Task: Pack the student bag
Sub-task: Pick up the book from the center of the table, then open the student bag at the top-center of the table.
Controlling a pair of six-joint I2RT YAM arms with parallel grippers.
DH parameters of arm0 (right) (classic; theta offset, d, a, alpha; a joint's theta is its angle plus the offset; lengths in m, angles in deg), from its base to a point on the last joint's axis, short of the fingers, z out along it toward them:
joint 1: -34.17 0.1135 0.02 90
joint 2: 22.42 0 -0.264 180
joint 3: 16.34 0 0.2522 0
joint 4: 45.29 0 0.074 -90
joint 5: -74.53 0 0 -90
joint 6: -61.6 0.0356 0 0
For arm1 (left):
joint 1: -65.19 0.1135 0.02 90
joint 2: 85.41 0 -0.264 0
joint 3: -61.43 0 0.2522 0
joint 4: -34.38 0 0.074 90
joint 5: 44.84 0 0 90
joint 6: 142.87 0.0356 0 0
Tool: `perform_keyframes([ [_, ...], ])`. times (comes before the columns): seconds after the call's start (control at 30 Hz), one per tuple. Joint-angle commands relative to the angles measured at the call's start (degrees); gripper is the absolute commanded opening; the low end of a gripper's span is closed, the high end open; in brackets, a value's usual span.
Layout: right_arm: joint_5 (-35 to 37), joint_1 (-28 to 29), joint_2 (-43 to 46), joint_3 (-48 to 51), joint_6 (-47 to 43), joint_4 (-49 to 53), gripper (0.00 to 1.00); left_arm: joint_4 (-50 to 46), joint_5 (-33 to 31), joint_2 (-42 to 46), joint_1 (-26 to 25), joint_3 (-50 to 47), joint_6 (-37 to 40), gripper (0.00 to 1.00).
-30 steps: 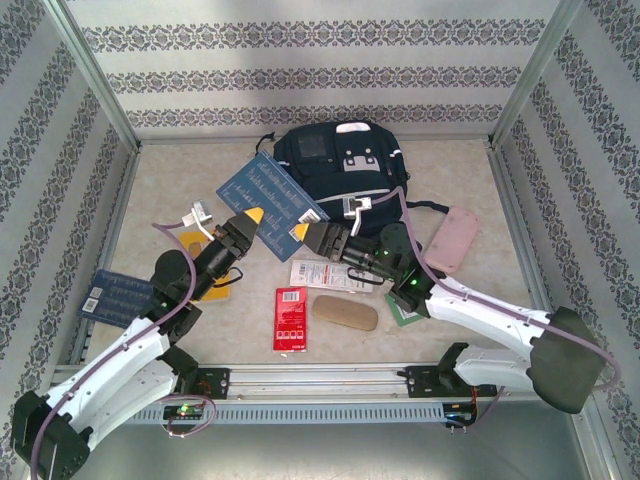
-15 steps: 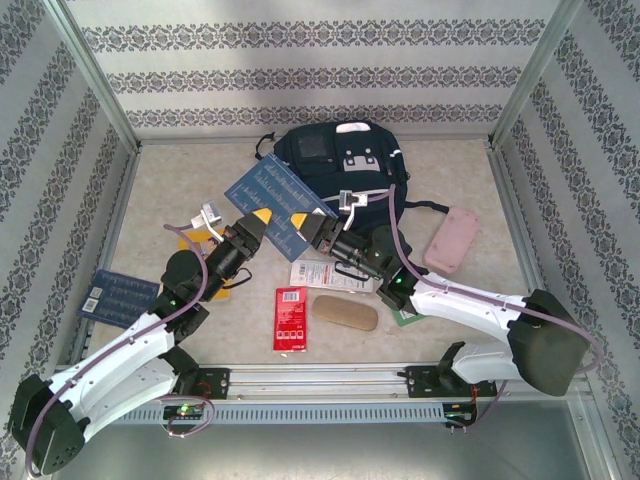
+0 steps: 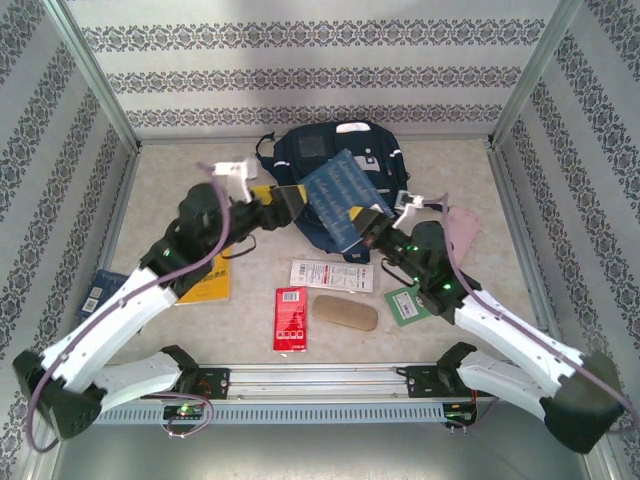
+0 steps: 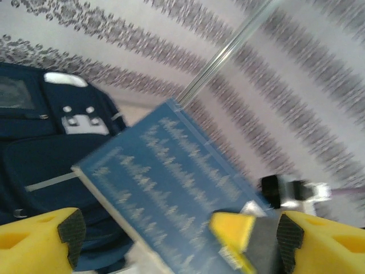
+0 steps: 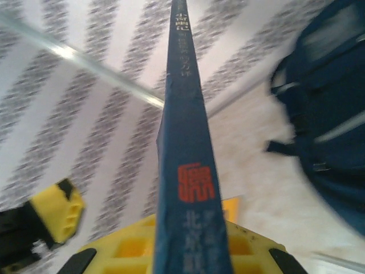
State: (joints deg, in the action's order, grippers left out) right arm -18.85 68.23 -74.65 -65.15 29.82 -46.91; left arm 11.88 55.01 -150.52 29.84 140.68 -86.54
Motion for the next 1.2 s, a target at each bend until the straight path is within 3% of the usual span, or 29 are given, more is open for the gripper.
perform_keyframes([
  [0.0, 3.48, -4.09, 4.77, -0.64, -7.37, 18.35, 0.0, -16.33, 4.03, -11.67, 0.7, 7.84, 14.33, 0.88],
  [0.2, 5.36, -11.04, 9.64, -1.51, -13.45, 30.72, 0.0, -23.9, 11.32, -35.19, 4.2, 27.71, 22.21, 0.81],
  [0.4, -4.55, -20.85, 10.41, 1.38, -12.91, 31.04, 0.0, -36.86, 11.1, -58.18, 4.81, 54.58, 31.45, 0.78],
  [0.67, -13.53, -28.88, 12.54, 3.14, -13.23, 32.14, 0.0, -41.63, 16.0, -78.08, 8.43, 77.98, 37.8, 0.8],
  [0.87, -15.32, -30.03, 12.68, 3.95, -13.09, 33.76, 0.0, -38.7, 23.42, -82.73, 9.71, 79.21, 41.54, 0.79],
  [1.17, -17.0, -30.28, 11.88, 6.04, -11.99, 33.21, 0.0, -36.3, 29.59, -86.03, 10.25, 80.32, 41.37, 0.83],
])
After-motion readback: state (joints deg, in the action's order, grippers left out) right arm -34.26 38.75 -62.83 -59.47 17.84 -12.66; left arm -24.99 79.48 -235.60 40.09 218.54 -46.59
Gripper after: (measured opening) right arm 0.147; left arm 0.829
